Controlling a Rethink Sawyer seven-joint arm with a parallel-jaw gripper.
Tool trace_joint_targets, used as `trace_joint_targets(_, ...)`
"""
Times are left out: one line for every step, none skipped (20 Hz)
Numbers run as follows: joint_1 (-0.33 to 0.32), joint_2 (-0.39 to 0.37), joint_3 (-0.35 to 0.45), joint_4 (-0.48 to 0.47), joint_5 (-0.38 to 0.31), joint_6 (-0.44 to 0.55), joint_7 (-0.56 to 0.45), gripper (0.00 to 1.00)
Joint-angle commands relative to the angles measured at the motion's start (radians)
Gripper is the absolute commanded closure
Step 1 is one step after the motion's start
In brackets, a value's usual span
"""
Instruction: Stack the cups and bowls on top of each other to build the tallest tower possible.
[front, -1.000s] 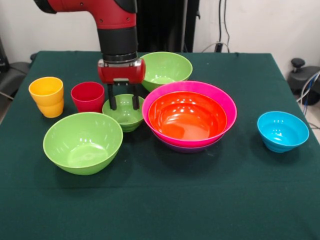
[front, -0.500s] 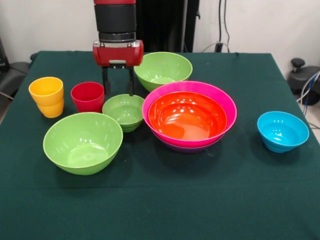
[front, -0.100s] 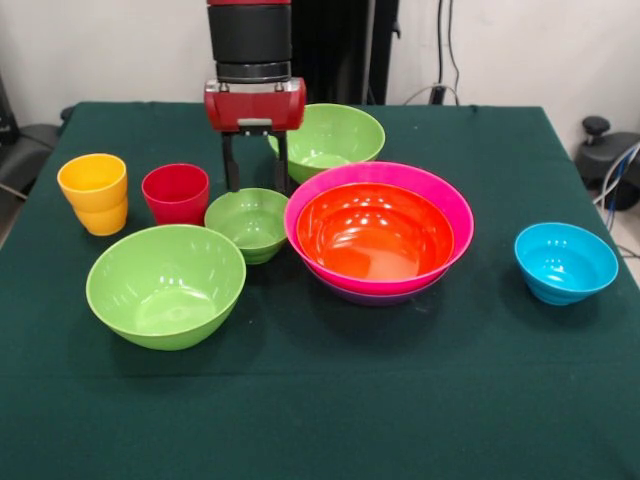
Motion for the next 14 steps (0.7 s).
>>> trace_joint_targets(0.029, 0.085, 0.01, -0.057, -0.011, 0.079, 0.021, 0.0)
trace_joint_targets(0.018, 0.083, 0.021, -0.06, -0.008, 0.089, 0.011, 0.0)
trace_joint_targets(0.015, 0.081, 0.025, -0.058, -0.006, 0.095, 0.007, 0.0)
trace_joint_targets(0.011, 0.079, 0.029, -0.057, -0.004, 0.1, 0.003, 0.0)
trace_joint_targets(0.008, 0.077, 0.033, -0.056, -0.003, 0.105, -0.001, 0.0)
trace_joint_targets(-0.007, 0.069, 0.052, -0.049, -0.001, 0.123, -0.02, 0.0)
trace_joint_targets(-0.015, 0.065, 0.071, -0.051, -0.021, 0.138, -0.061, 0.0)
trace_joint_targets(-0.024, 0.06, 0.091, -0.053, -0.04, 0.152, -0.101, 0.0)
trace_joint_targets(-0.032, 0.055, 0.11, -0.055, -0.059, 0.167, -0.142, 0.0)
trace_joint_targets(-0.044, 0.051, 0.133, -0.053, -0.069, 0.191, -0.183, 0.0)
trace_joint_targets(-0.063, 0.05, 0.158, -0.046, -0.073, 0.216, -0.22, 0.0)
trace_joint_targets(-0.078, 0.041, 0.177, -0.045, -0.081, 0.241, -0.261, 0.0)
trace_joint_targets(-0.099, 0.029, 0.198, -0.035, -0.077, 0.271, -0.292, 0.0)
trace_joint_targets(-0.118, 0.016, 0.224, -0.03, -0.079, 0.305, -0.336, 0.0)
